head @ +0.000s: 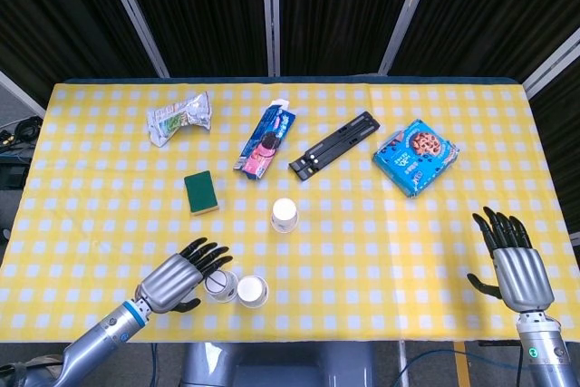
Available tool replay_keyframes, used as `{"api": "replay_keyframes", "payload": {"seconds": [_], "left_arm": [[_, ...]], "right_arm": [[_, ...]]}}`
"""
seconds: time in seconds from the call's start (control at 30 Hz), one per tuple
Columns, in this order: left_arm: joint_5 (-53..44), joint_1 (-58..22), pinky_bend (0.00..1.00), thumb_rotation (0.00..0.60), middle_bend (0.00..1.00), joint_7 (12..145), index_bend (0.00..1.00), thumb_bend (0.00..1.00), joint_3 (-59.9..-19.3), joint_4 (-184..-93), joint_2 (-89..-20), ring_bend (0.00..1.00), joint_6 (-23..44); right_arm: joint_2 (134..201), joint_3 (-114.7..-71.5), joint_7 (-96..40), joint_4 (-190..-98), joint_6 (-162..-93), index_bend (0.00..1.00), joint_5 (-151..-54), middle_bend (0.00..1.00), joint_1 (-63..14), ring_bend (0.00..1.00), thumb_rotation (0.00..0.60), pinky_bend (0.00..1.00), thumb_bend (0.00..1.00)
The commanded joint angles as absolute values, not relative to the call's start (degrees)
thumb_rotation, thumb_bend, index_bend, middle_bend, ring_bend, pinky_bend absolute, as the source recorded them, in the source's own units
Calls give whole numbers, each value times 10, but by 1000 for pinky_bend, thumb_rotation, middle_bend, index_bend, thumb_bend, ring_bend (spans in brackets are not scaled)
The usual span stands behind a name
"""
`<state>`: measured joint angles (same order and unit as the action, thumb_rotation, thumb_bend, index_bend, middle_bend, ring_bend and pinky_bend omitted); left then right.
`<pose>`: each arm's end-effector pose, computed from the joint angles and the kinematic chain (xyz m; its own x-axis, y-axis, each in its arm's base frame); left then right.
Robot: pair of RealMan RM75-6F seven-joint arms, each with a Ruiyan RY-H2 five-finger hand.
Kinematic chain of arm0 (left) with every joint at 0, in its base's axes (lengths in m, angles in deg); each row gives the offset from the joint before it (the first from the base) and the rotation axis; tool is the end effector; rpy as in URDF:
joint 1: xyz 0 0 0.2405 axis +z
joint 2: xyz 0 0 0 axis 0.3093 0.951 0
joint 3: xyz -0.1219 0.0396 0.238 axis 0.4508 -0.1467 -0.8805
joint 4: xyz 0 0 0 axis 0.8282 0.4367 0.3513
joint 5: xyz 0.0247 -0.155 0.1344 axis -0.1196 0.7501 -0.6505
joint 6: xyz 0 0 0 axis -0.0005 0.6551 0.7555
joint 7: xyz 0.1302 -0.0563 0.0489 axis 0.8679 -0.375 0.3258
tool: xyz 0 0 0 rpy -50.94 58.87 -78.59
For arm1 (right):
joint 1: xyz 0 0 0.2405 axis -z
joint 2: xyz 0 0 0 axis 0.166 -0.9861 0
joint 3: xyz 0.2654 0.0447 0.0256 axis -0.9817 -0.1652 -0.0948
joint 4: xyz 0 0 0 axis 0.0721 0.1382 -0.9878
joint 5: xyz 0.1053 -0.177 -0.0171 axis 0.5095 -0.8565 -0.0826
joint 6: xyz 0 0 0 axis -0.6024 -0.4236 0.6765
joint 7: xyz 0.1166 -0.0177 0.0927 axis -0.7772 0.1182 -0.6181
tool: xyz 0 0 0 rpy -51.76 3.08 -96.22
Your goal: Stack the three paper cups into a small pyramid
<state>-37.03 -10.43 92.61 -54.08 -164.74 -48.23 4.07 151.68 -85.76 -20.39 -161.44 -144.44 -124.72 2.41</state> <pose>-0.2020 0.2169 0.0045 0.5751 0.3645 0.7324 0.7340 -0.6251 -0.2654 -0.3176 -0.2001 0.1422 0.4536 -0.0594 0.8892 -0.8911 -0.0397 0.4520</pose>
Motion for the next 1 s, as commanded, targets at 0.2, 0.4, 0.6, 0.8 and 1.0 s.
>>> {"api": "replay_keyframes", "payload": {"seconds": [0.2, 0.4, 0.6, 0.8, 1.0], "left_arm": [[-393, -68, 0, 600, 0, 877, 0, 253, -558, -1639, -458, 0, 113], [-408, -30, 0, 600, 0, 824, 0, 252, -567, -1616, -423, 0, 192], [-398, 7, 0, 600, 0, 806, 0, 250, -563, -1593, -391, 0, 253], [-387, 32, 0, 600, 0, 797, 0, 251, -546, -1589, -372, 0, 299], [-374, 39, 0, 600, 0, 771, 0, 251, -535, -1585, -363, 0, 302]], "right_arm": [[1522, -856, -196, -1612, -1437, 1, -1246, 0, 21, 0, 600, 0, 65], [1523, -858, -207, -1615, -1424, 1, -1240, 0, 15, 0, 600, 0, 65], [1514, -879, -201, -1639, -1387, 10, -1215, 0, -13, 0, 600, 0, 65], [1513, -911, -181, -1682, -1336, 59, -1193, 0, -63, 0, 600, 0, 66], [1545, -945, -133, -1712, -1252, 86, -1139, 0, -137, 0, 600, 0, 65]]}}
